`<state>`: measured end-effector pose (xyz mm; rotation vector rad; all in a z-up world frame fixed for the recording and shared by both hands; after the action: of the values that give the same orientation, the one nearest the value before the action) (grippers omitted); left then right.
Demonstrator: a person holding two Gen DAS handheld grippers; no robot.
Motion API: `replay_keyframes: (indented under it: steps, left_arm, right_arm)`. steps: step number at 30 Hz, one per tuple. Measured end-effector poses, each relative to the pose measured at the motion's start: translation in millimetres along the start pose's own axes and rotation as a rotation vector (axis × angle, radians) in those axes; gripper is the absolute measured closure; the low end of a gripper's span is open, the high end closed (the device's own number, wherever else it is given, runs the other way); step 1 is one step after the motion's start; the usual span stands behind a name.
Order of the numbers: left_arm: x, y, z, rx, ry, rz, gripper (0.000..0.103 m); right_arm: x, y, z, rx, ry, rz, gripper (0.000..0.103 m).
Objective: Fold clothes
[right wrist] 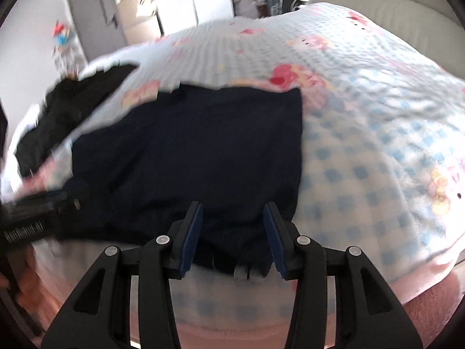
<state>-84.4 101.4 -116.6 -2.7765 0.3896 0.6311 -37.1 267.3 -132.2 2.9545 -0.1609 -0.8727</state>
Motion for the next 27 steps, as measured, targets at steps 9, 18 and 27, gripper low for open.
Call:
replay_keyframes:
  steps: [9, 18, 27]
  left_arm:
    - [12, 26, -11, -0.097, -0.034, -0.049, 0.044]
    - [24, 12, -1, -0.152, 0.004, -0.007, 0.043]
    - [54, 86, -46, -0.027, -0.095, -0.26, 0.043]
  right_arm:
    - [16, -41, -1, 0.042, 0.005, 0.092, 0.059]
    - [19, 7, 1, 0.02, 0.001, -0.067, 0.058]
    - [30, -45, -6, 0.0, 0.002, 0.079, 0.058]
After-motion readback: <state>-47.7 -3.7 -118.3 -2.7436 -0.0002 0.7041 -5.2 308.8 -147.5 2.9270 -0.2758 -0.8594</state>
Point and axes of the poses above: each gripper's, at about its wrist camera, not at the fingertips, and z roughly the way its jaws point, y to its left, x to its underside, the point moved 1 cm from there along z, roughly the way its jaws point, and after that the axes turned 6 degrees about y, right-handed, at the moved point
